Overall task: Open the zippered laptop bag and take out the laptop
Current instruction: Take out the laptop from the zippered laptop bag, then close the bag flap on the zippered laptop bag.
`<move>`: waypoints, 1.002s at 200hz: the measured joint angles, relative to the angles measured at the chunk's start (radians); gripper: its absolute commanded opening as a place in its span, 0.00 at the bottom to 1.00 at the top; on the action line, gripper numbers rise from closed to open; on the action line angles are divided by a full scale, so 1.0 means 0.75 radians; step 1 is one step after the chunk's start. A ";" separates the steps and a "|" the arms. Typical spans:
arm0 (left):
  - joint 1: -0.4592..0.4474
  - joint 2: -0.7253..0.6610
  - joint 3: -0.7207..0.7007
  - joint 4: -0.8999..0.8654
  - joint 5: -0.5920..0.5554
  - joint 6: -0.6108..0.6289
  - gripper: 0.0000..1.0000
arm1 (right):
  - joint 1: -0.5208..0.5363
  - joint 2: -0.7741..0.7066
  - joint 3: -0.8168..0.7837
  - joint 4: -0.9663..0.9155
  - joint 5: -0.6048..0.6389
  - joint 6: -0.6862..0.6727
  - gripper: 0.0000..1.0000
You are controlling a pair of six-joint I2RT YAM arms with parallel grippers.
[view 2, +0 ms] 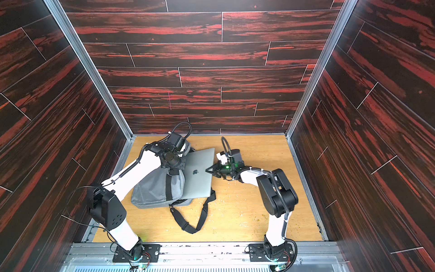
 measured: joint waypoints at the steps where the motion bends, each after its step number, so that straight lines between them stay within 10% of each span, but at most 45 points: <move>1: 0.001 0.000 0.000 -0.001 -0.001 0.002 0.00 | -0.004 -0.003 -0.003 -0.001 -0.004 -0.002 0.00; 96: 0.048 0.007 0.014 -0.038 -0.106 0.016 0.00 | -0.215 -0.135 -0.072 -0.205 -0.173 -0.194 0.00; 200: 0.087 0.010 0.027 -0.061 -0.139 -0.328 0.00 | -0.395 -0.210 -0.176 -0.211 -0.181 -0.271 0.00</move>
